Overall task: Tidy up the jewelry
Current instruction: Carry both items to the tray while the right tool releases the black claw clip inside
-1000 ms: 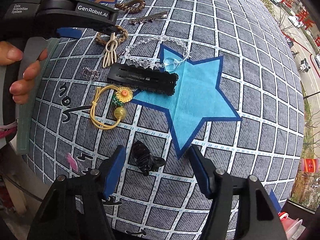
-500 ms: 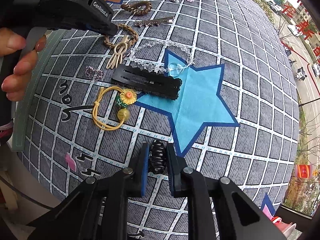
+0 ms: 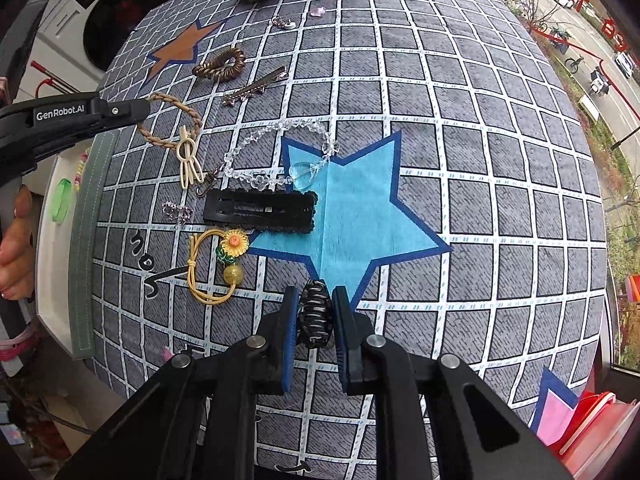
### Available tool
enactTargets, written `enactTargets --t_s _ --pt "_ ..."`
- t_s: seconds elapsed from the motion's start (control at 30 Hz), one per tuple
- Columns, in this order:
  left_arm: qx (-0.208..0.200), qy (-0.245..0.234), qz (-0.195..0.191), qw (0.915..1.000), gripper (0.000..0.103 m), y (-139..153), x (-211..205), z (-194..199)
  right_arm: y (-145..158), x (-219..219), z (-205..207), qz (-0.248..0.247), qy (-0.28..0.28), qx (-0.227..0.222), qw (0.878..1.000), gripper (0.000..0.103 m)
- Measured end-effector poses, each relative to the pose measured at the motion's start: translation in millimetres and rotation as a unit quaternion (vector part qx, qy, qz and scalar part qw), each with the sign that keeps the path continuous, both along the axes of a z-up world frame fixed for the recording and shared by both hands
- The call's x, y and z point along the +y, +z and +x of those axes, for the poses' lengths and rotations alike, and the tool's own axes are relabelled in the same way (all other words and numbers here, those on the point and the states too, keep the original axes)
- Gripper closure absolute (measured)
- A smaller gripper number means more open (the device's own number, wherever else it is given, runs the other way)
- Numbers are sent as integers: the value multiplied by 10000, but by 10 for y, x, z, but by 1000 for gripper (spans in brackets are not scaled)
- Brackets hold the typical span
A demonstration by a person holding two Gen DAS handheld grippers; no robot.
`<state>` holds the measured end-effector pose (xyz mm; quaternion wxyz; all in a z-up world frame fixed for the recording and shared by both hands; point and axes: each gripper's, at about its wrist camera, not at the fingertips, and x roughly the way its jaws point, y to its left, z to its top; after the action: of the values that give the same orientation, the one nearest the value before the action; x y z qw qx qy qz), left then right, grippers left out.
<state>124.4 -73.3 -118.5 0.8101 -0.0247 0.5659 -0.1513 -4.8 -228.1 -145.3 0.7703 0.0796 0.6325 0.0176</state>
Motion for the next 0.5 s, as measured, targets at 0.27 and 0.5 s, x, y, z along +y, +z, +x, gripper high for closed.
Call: enactTargets --t_s 0.27,0.5 --pt "-252 67 -231 9994 90 252 565 -108 97 -254 86 62 -54 -87 9999 85" --pt "-306 245 -287 9988 90 343 879 -237 183 -4 233 162 71 -182 9997 85"
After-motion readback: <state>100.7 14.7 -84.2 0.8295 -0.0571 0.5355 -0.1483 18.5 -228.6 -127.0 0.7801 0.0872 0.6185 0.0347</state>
